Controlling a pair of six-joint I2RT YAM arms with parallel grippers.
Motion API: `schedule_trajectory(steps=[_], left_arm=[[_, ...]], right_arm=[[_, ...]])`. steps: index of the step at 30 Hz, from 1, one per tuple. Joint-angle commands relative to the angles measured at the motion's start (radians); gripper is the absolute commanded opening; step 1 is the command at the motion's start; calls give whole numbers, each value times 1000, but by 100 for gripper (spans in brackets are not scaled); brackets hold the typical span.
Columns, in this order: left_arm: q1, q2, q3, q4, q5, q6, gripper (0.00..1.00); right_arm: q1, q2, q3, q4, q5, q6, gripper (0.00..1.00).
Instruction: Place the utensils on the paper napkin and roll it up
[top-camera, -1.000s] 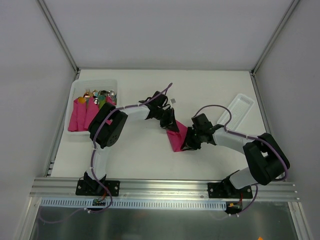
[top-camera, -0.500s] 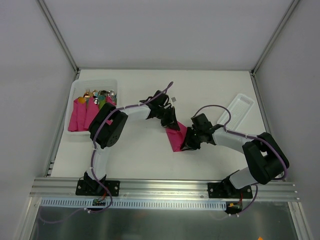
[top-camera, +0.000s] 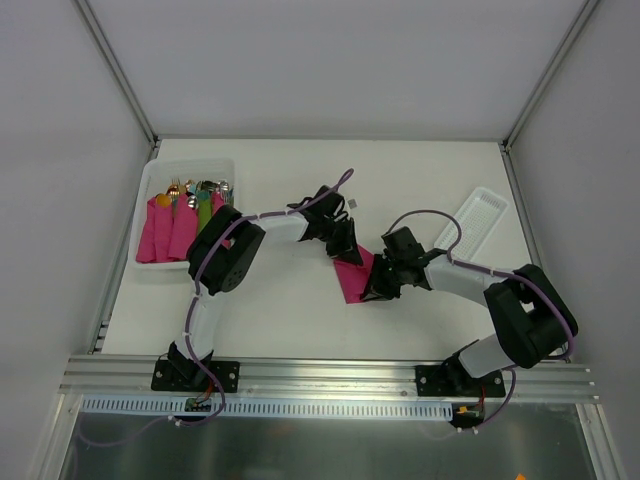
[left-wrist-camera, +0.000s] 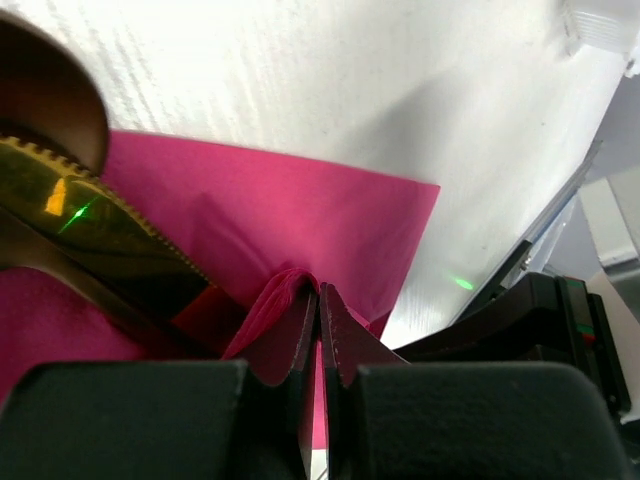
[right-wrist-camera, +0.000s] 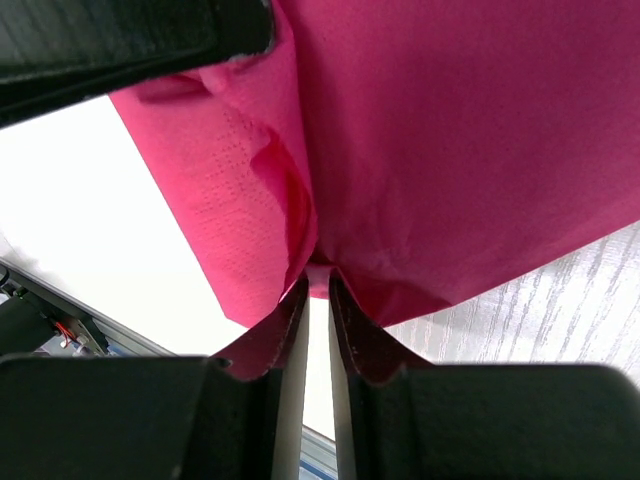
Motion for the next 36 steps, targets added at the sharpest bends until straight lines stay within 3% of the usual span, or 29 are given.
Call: schedule_trajectory(steps=[1, 8, 18, 27, 36], left_arm=[[-5, 10, 29, 18, -41, -5, 0], [-5, 27, 13, 15, -67, 6, 3], [-8, 44, 15, -17, -84, 41, 19], [-11, 56, 30, -42, -86, 59, 36], [-13, 67, 38, -51, -86, 65, 38]], right_arm=[[7, 0, -9, 6, 3, -15, 16], [11, -84, -9, -5, -17, -8, 19], [8, -266, 38, -74, 4, 2, 27], [2, -139, 46, 15, 34, 22, 22], [1, -20, 55, 107, 41, 32, 21]])
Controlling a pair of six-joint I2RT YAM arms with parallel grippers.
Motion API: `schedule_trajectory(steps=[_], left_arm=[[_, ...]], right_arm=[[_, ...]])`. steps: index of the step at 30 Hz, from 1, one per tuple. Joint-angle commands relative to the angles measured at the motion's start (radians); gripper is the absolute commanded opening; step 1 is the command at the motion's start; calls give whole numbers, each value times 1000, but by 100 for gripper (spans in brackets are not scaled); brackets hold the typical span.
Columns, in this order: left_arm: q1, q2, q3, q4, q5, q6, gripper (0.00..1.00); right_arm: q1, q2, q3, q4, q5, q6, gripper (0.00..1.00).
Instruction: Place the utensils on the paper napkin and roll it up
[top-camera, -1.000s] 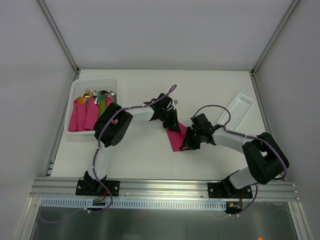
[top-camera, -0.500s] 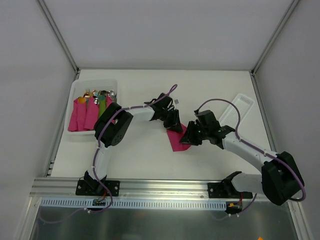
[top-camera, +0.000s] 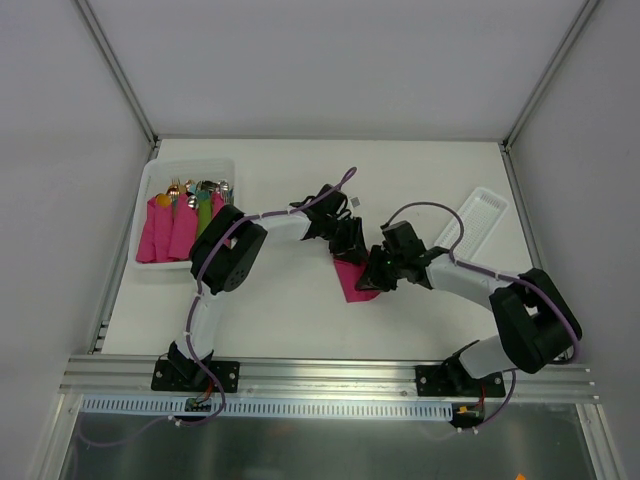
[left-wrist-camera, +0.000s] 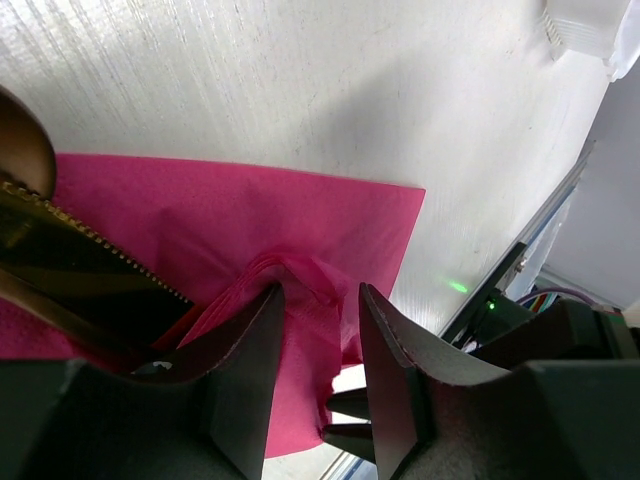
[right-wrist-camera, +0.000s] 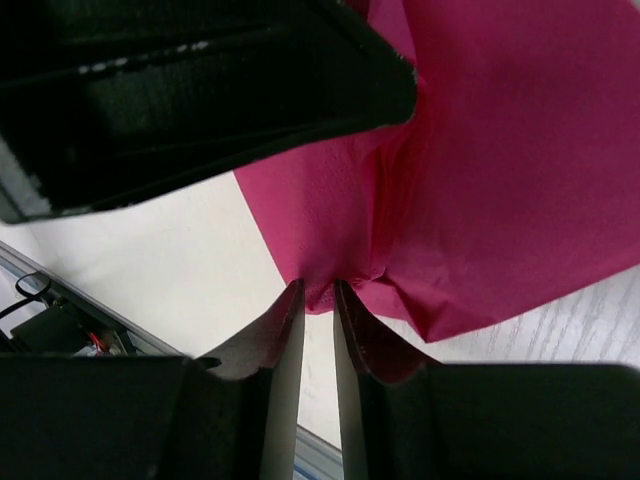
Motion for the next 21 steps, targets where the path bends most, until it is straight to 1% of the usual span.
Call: schedule_trajectory(steps=[1, 4, 8, 12, 13, 16, 19, 21], left_arm=[[-6, 47, 4, -46, -58, 52, 38], [-6, 47, 7, -46, -45, 52, 40], [-6, 24, 27, -46, -16, 62, 44], [-5, -42, 56, -47, -5, 92, 52], [-3, -76, 63, -46, 7, 101, 55], [-3, -156, 76, -47, 20, 120, 60], [11, -248, 61, -46, 6, 140, 59], [24, -291, 21, -47, 1, 137, 58]], right_arm=[[-4, 28, 31, 54, 26, 11, 20], [-8, 56, 22, 48, 35, 17, 20], [-14, 85, -2, 34, 43, 39, 18], [-14, 99, -18, 23, 52, 54, 17], [-14, 100, -21, 23, 54, 56, 17], [-14, 105, -34, 23, 60, 65, 17], [-14, 114, -41, 23, 61, 71, 16], [-13, 116, -44, 23, 63, 74, 15]])
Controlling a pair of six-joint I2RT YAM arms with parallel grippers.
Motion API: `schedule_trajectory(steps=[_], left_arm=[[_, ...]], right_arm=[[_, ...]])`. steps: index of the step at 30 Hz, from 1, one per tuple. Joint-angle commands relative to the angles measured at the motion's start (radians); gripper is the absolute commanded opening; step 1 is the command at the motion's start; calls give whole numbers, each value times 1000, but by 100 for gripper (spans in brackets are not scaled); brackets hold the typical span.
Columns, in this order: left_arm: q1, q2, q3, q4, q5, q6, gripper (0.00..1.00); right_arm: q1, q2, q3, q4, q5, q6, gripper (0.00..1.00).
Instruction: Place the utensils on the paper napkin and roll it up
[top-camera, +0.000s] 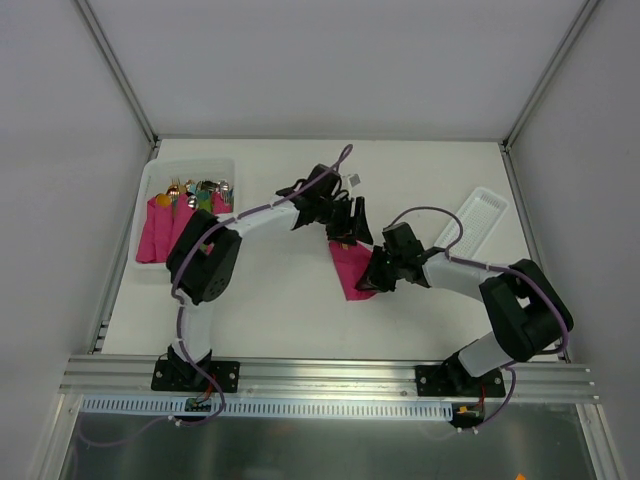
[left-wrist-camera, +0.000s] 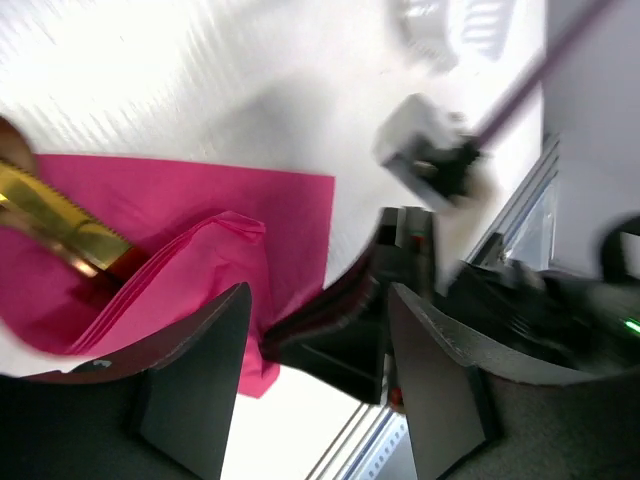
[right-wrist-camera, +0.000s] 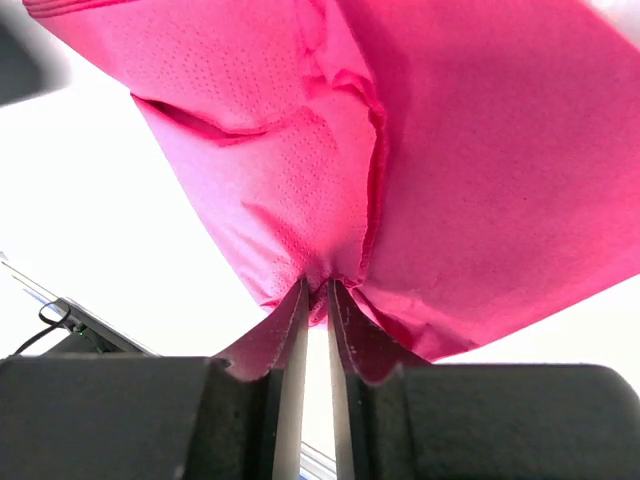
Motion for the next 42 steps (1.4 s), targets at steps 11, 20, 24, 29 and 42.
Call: schedule_trajectory(steps=[11, 20, 24, 29, 42], left_arm=[[33, -189, -134, 16, 20, 81, 41], [38, -83, 106, -146, 14, 475, 50], [36, 1, 249, -292, -11, 678, 51], [27, 130, 416, -510, 42, 943, 51], [-2, 207, 487, -674, 8, 1233, 49]], right_arm=[[-1, 47, -40, -39, 67, 27, 15], [-1, 39, -55, -54, 60, 9, 14], [-1, 42, -58, -54, 57, 4, 13], [-2, 44, -63, -54, 56, 2, 13], [-1, 40, -74, -54, 53, -4, 12]])
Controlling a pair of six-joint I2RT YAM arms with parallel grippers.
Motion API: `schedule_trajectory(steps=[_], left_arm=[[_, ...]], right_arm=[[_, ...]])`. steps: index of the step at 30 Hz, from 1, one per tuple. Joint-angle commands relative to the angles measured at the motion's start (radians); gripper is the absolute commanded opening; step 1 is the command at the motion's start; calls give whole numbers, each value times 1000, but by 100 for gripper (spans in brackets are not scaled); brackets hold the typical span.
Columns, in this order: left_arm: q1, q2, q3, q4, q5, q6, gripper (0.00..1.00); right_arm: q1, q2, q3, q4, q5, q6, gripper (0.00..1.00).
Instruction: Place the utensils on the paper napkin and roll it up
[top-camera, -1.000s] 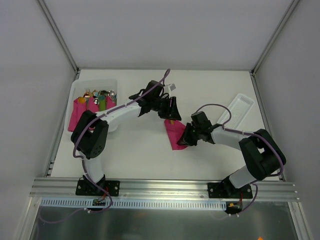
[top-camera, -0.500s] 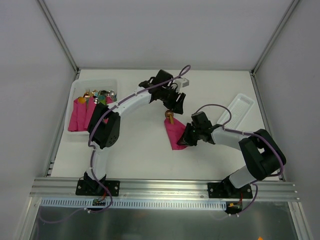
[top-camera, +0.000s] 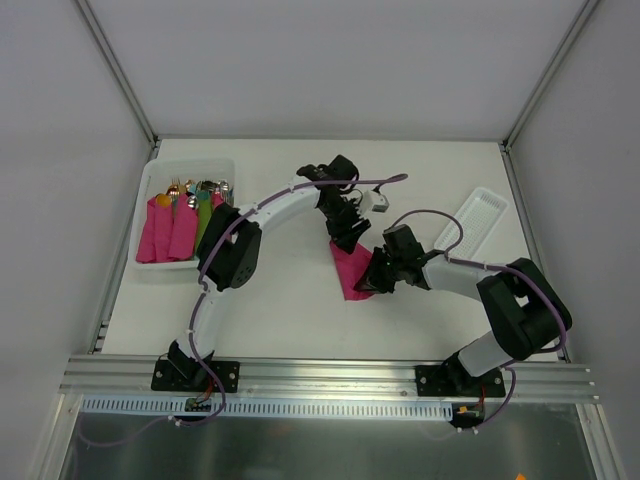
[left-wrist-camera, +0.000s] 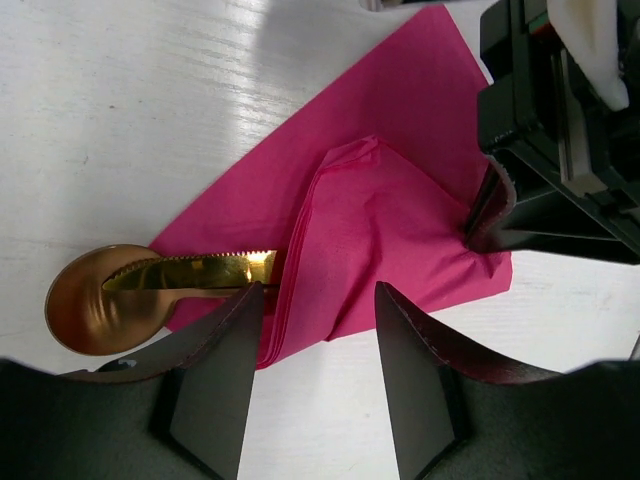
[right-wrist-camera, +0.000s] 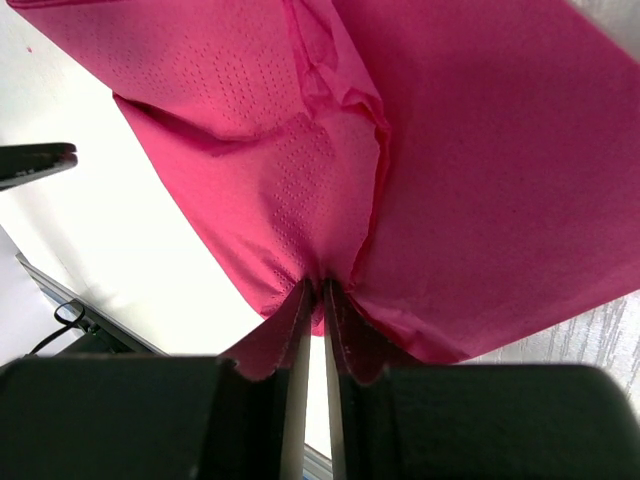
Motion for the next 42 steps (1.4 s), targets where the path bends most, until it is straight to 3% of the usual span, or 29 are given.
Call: schedule_trajectory(steps=[1, 19, 30, 38, 42], left_arm=[[-2, 11, 45, -56, 4, 108, 49], [-21, 66, 83, -62, -32, 159, 40], [-27, 71, 82, -63, 16, 158, 22], [-28, 92, 105, -63, 19, 145, 0], [-28, 103, 129, -63, 31, 131, 0]], right_arm=[[1, 26, -47, -111, 72, -40, 12], [1, 30, -51, -114, 69, -49, 11], [1, 33, -54, -114, 68, -53, 10], [1, 35, -59, -117, 66, -55, 9], [3, 39, -57, -117, 65, -56, 9]])
